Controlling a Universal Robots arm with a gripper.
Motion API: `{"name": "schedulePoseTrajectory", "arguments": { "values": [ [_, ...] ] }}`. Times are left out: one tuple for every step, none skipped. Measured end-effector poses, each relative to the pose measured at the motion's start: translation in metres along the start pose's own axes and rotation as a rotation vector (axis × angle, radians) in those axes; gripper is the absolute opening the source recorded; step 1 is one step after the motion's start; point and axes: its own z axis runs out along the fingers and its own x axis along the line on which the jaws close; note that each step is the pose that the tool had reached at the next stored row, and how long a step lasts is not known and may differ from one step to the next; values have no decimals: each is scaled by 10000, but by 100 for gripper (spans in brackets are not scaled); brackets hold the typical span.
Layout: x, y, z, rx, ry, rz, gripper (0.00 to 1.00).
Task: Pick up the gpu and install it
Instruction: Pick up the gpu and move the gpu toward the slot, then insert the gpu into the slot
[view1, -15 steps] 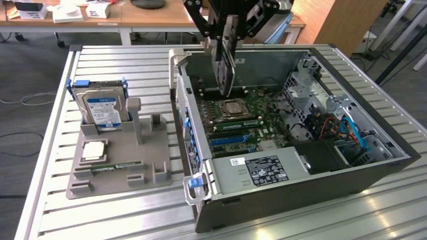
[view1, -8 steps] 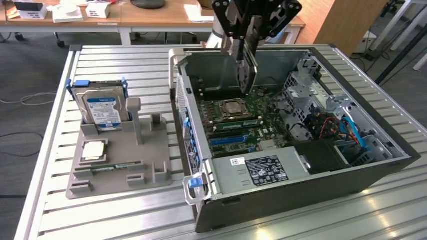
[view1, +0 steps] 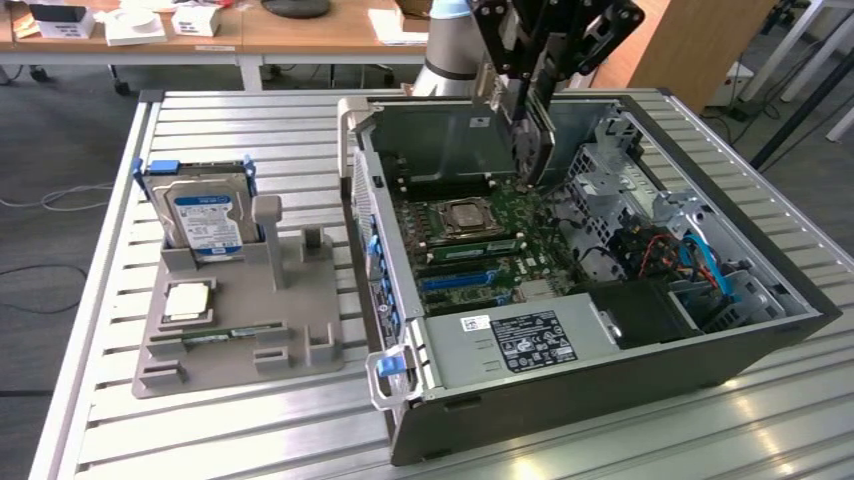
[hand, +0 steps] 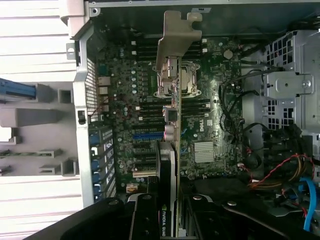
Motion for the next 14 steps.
{"name": "schedulePoseTrajectory", "arguments": {
  "values": [
    [-38, 3, 2, 0, -1, 1, 27],
    [-76, 5, 3, 0, 0, 1, 27],
    [-113, 8, 4, -1, 0, -1, 27],
    [-149, 11, 5, 0, 0, -1, 27],
    [-186, 14, 6, 0, 0, 0, 27],
    [-218, 16, 7, 1, 0, 0, 27],
    [-234, 17, 8, 1, 0, 0, 27],
    [-235, 16, 8, 0, 0, -1, 27],
    [-235, 16, 8, 0, 0, 0, 27],
    [-236, 17, 8, 0, 0, 0, 27],
    [-239, 17, 8, 0, 0, 0, 27],
    [-243, 18, 9, -1, -1, 0, 27],
    [-243, 18, 8, 1, 0, 0, 27],
    [-243, 18, 8, 0, 0, 1, 27]
  ]
}}
